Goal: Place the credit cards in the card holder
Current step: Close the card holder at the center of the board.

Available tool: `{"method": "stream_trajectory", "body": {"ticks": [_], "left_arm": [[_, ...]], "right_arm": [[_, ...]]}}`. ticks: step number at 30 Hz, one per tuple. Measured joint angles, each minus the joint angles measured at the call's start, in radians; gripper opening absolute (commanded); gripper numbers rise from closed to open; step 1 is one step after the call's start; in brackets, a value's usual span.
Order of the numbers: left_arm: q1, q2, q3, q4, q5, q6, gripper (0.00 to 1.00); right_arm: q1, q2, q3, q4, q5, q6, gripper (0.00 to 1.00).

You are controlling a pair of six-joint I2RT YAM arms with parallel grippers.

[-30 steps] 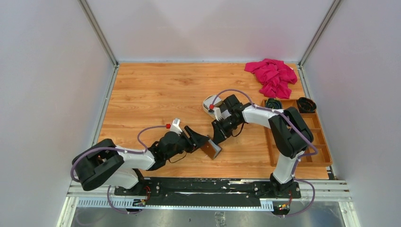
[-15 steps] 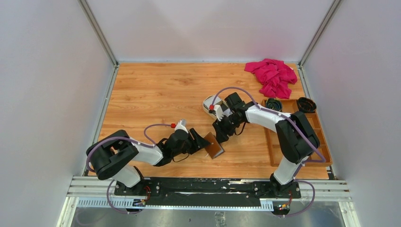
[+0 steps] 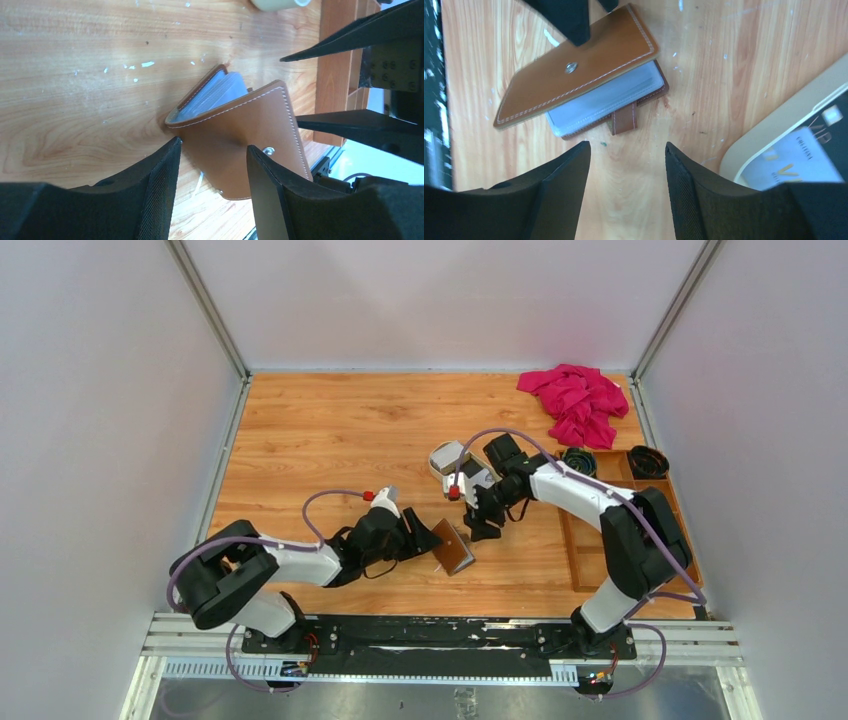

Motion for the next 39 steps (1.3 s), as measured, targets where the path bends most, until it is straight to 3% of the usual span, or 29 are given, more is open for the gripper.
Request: {"method": "stream_trajectory", "body": {"ticks": [5,11,19,28,39], "left_arm": [[0.017,-0.067,0.0,-0.011,0.017,0.069,0.55],[0.026,-0.101,0.0,-0.026,0.03,0.108,0.54],[0.026,-0.113,0.002,-0.035,0.067,0.144,0.54],[0.026,-0.087,0.058,-0.039,0.126,0.171,0.53],[0.026,-0.001,0.073,-0.04,0.15,0.175,0.52]], "right_arm": [[-0.011,-0.035,-0.042,-0.038,-0.04,-0.411,0.61],[-0.012,0.006,0.001,-0.085,-0.126,-0.587,0.58],[0.008,0.088,0.025,-0.116,-0.14,-0.607,0.53],[0.068,0.119,0.051,-0.087,-0.051,-0.562,0.44],[0.142,0.124,0.034,-0.05,0.075,-0.531,0.22]]}}
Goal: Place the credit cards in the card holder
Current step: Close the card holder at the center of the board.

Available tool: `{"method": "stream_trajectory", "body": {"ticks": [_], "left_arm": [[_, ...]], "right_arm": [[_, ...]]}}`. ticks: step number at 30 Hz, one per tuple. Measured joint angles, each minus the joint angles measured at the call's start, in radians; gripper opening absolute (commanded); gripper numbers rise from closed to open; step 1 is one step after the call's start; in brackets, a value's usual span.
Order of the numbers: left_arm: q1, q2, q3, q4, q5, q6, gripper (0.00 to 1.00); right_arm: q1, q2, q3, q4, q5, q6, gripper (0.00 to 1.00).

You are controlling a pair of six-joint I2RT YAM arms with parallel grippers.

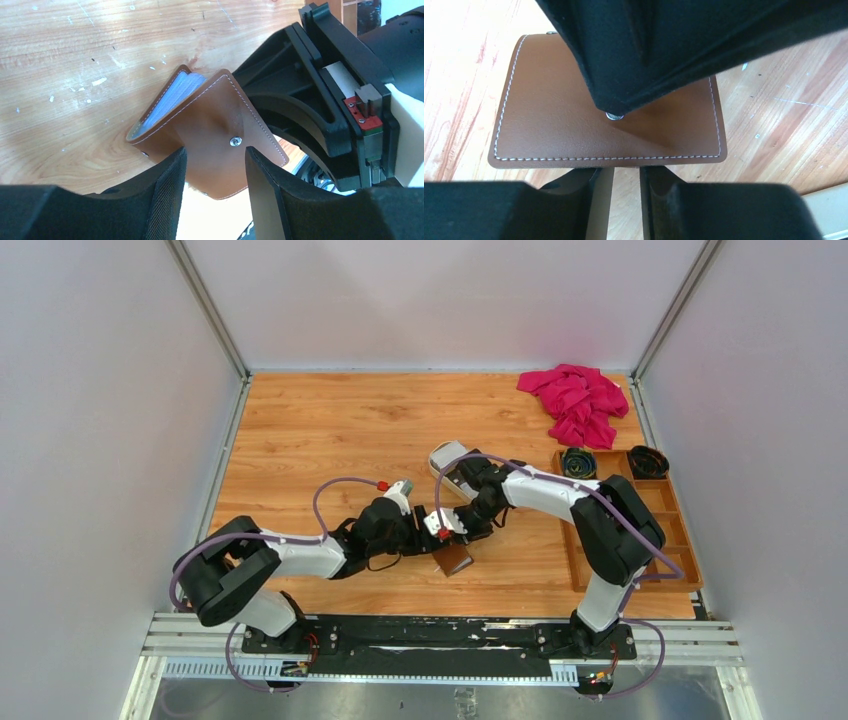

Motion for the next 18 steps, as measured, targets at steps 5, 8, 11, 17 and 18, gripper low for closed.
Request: {"method": "stream_trajectory", "body": {"ticks": [5,8,11,17,18], "left_arm": [[0.003,0.012,0.0,0.0,0.0,-0.001,0.52],[0.003,0.012,0.0,0.001,0.001,0.0,0.52],[0.003,0.014,0.0,0.005,0.004,0.004,0.52],[0.005,0.093,0.038,0.055,0.029,0.009,0.51],[0.005,0.111,0.047,0.063,0.033,0.012,0.51]], "right_arm": [[0.005,0.002,-0.002,-0.003,0.016,0.022,0.03],[0.006,-0.003,-0.004,-0.003,0.016,0.034,0.0],[0.005,-0.014,-0.013,0.006,0.013,0.05,0.0],[-0.06,-0.087,-0.043,0.003,-0.064,0.084,0.0],[-0.078,-0.108,-0.048,0.003,-0.083,0.089,0.0]]}}
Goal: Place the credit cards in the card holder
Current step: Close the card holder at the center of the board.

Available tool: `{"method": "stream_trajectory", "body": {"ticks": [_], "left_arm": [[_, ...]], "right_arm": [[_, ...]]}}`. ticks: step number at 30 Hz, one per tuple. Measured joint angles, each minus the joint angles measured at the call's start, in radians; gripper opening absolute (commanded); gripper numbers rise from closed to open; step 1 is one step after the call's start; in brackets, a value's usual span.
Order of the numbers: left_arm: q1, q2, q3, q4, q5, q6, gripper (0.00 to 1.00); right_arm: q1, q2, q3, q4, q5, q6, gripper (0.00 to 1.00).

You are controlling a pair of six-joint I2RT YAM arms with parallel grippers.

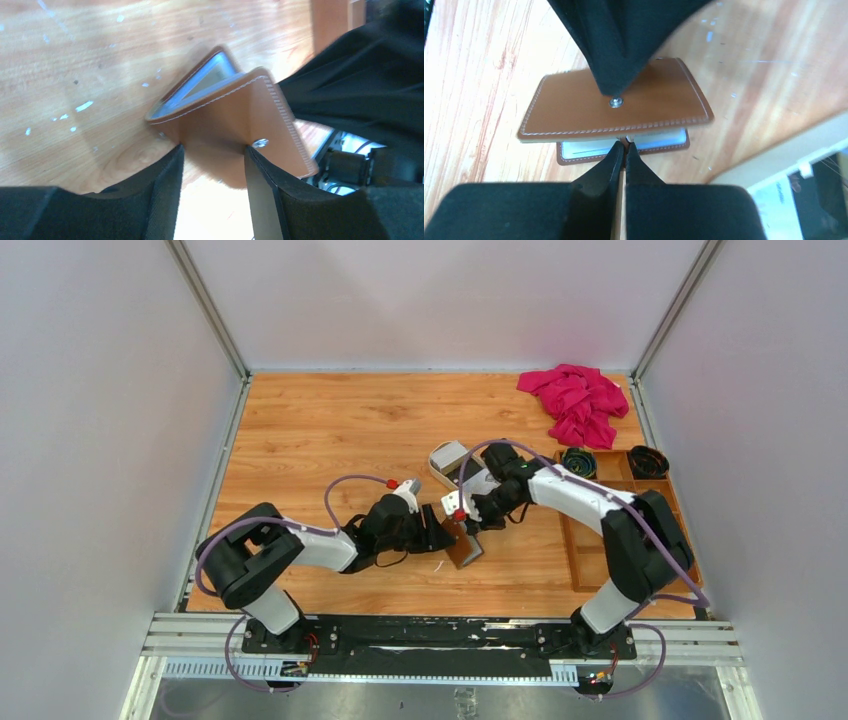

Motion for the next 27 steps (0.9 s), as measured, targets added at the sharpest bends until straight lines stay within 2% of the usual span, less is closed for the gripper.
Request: {"method": "stream_trajectory", "body": {"ticks": [4,8,19,21,27], "left_arm": [[0.0,0.058,0.003,-0.007,0.01,0.005,0.5],[0.0,0.058,0.004,-0.003,0.011,0.011,0.5],[0.0,0.052,0.015,-0.027,0.013,0.026,0.5],[0.0,0.056,0.029,-0.041,0.019,0.028,0.5],[0.0,0.118,0.094,-0.052,0.048,0.025,0.48]], "right_arm": [[-0.065,-0.092,-0.021,0.006,-0.081,0.005,0.0],[-0.073,-0.138,-0.034,0.005,-0.172,0.005,0.0],[-0.096,-0.066,0.004,-0.048,-0.301,0.082,0.02],[-0.105,-0.047,0.018,-0.055,-0.312,0.105,0.07],[-0.144,-0.037,0.021,-0.078,-0.317,0.14,0.36]]}}
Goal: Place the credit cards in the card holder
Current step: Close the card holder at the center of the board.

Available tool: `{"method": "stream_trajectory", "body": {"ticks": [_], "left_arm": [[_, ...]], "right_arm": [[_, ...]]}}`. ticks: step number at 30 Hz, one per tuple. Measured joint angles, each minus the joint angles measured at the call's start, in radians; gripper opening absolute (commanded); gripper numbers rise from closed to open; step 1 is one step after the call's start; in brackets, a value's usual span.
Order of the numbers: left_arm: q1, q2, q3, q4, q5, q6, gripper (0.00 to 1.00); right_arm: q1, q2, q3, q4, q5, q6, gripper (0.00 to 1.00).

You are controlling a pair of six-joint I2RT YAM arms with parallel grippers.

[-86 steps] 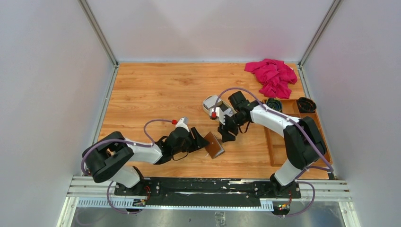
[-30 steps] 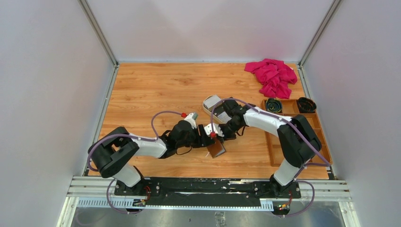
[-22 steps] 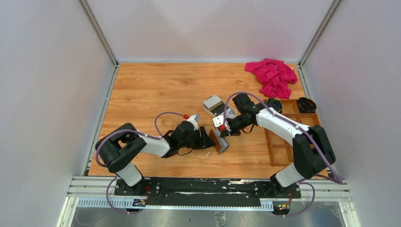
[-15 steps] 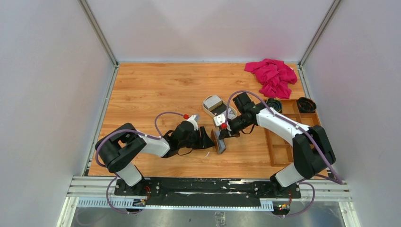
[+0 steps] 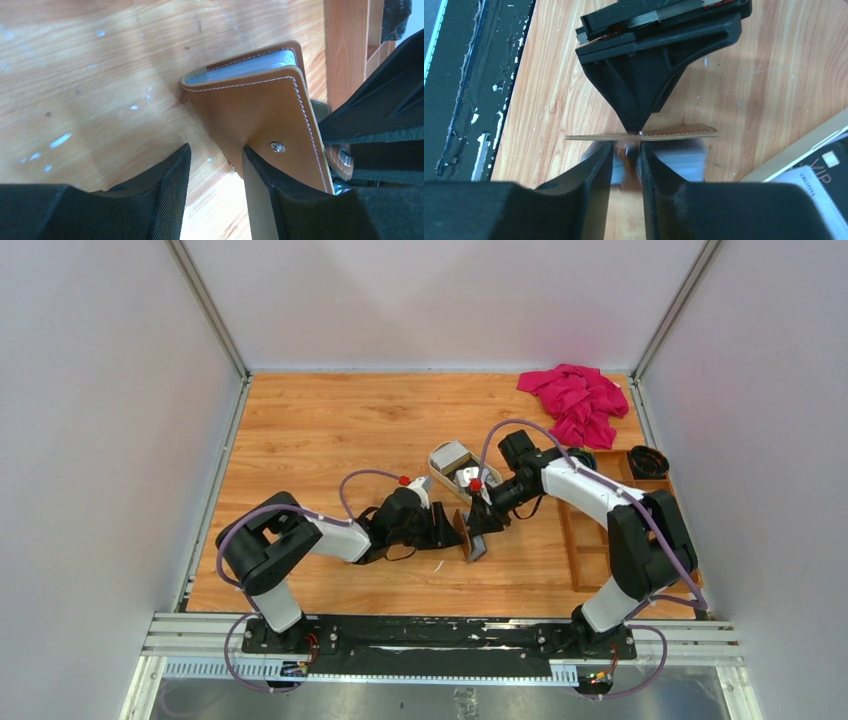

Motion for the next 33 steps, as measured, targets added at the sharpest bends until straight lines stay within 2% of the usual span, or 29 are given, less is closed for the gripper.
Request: {"method": "stream_trajectory", "body": {"ticks": [5,12,16,17,19,20,21,25,26,29,33], "left_arm": [[0.0,0.072,0.06,0.02,0.026,-0.022,0.48],[-0.001,0.117,0.101,0.033,0.04,-0.042,0.48],[-0.007,0.117,0.114,0.013,0.037,-0.04,0.48],[-0.01,0.117,0.119,0.005,0.035,-0.037,0.48],[-0.019,0.117,0.134,-0.017,0.028,-0.031,0.49],[-0.023,0.117,0.141,-0.027,0.026,-0.026,0.49],[-0.028,0.117,0.151,-0.043,0.021,-0.021,0.49],[-0.052,0.108,0.18,-0.103,-0.005,0.005,0.49],[-0.059,0.1,0.186,-0.123,-0.017,0.015,0.49],[-0.081,0.07,0.211,-0.178,-0.045,0.051,0.49],[-0.098,0.059,0.263,-0.215,-0.069,0.098,0.49]], "right_arm": [[-0.015,-0.022,-0.003,-0.011,0.034,0.024,0.47],[-0.08,-0.107,-0.003,-0.023,0.056,0.062,0.47],[-0.11,-0.211,-0.009,-0.014,0.073,0.1,0.48],[-0.116,-0.244,-0.013,-0.01,0.077,0.119,0.34],[-0.131,-0.296,-0.015,0.0,0.078,0.178,0.16],[-0.142,-0.311,-0.013,0.002,0.071,0.221,0.17],[-0.158,-0.313,-0.01,-0.002,0.057,0.255,0.23],[-0.194,-0.207,0.051,-0.099,0.021,0.324,0.54],[-0.197,-0.183,0.055,-0.102,0.025,0.342,0.56],[-0.205,-0.192,0.028,-0.094,0.07,0.415,0.5],[-0.205,-0.229,-0.001,-0.069,0.179,0.508,0.47]]}}
